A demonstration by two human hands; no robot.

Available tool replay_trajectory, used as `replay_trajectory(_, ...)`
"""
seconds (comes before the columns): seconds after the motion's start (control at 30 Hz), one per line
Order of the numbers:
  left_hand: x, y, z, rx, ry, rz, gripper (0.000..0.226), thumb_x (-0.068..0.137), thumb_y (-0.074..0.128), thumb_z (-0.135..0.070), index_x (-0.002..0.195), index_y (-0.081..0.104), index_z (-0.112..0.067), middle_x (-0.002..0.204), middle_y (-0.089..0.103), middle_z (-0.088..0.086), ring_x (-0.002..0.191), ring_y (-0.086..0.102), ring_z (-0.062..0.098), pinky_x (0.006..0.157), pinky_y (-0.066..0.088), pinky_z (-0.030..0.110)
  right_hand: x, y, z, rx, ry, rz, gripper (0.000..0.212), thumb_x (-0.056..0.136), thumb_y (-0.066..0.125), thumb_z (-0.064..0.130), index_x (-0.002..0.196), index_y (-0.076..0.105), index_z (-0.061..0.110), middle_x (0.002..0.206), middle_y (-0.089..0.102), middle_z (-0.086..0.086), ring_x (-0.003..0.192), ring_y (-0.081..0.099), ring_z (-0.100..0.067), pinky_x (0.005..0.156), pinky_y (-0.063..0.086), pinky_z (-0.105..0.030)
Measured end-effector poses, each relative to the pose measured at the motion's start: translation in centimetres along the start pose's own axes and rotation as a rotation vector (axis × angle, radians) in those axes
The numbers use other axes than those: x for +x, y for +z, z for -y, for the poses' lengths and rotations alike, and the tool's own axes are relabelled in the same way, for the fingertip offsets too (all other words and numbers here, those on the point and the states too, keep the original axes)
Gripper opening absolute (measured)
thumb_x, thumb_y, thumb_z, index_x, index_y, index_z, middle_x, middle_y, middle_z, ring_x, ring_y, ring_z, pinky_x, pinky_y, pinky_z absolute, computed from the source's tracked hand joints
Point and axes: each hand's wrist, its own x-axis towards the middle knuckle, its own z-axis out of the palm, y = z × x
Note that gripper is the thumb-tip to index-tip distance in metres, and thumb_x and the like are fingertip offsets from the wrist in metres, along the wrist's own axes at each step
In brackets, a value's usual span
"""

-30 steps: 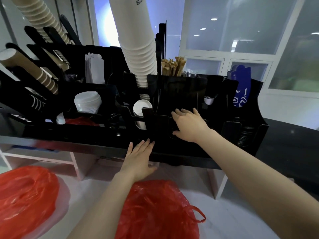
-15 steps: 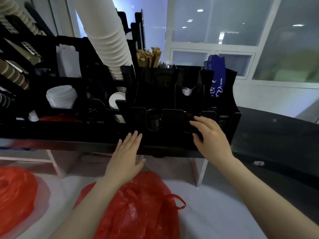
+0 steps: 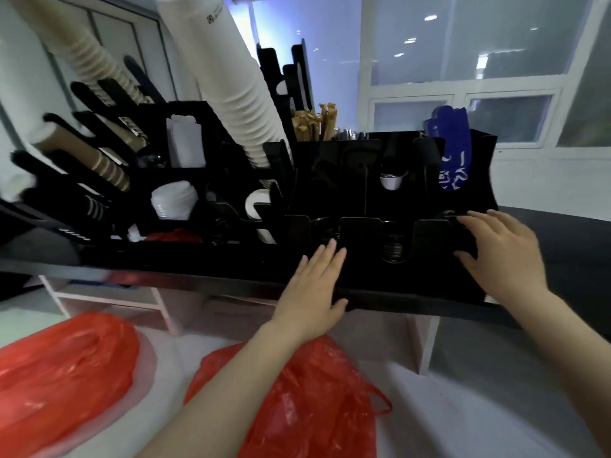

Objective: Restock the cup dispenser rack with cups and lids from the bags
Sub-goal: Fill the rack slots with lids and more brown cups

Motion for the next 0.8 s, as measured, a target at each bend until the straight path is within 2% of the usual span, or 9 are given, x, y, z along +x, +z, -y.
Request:
replay_trajectory(0.23,3.2,-0.9,-2.2,0.055,0.07,-0.023,0.085,0.09,0.056,-0.031,0.153,0.0,-0.017,0.16,-0.012,0.003,0.147,-0.012,0.016,0.118,-0.007,0.033,1.8,-0.3,-0.8,-0.085,-0.039,0.068,0.048,0.077,0.077,0.023,0.122,0.063,0.015,0.116,0.067,-0.012,0.108,0.058,-0.036,0.09,0.038,-0.048)
replay_trajectory(0.37,5.1,-0.5,-3.5,0.102,0.099,-0.028,0.087,0.089,0.056,-0.032,0.153,-0.003,-0.019,0.16,-0.015,0.002,0.146,-0.015,0.016,0.117,-0.009,0.034,2.3,-0.5,-0.8,-0.123,-0.064,0.086,0.048,0.082,0.071,0.031,0.127,0.059,0.02,0.118,0.066,-0.007,0.108,0.059,-0.032,0.091,0.037,-0.044)
replay_trajectory(0.57,7.0,0.2,-4.4,0.185,-0.075,0.031,0.097,0.088,0.058,-0.036,0.149,-0.017,-0.026,0.157,-0.025,0.003,0.142,-0.026,0.028,0.108,-0.017,0.047,2.3,-0.3,-1.2,-0.11,-0.067,0.085,0.048,0.085,0.066,0.034,0.13,0.056,0.022,0.12,0.065,-0.003,0.11,0.058,-0.029,0.092,0.037,-0.043)
replay_trajectory(0.8,7.0,0.2,-4.2,0.122,-0.105,0.013,0.094,0.087,0.059,-0.032,0.151,-0.01,-0.029,0.159,-0.014,-0.003,0.145,-0.019,0.023,0.116,0.0,0.051,2.7,0.1,-1.2,-0.115,-0.019,0.015,0.04,0.083,0.063,0.025,0.122,0.061,0.014,0.106,0.07,-0.007,0.096,0.062,-0.031,0.088,0.036,-0.042)
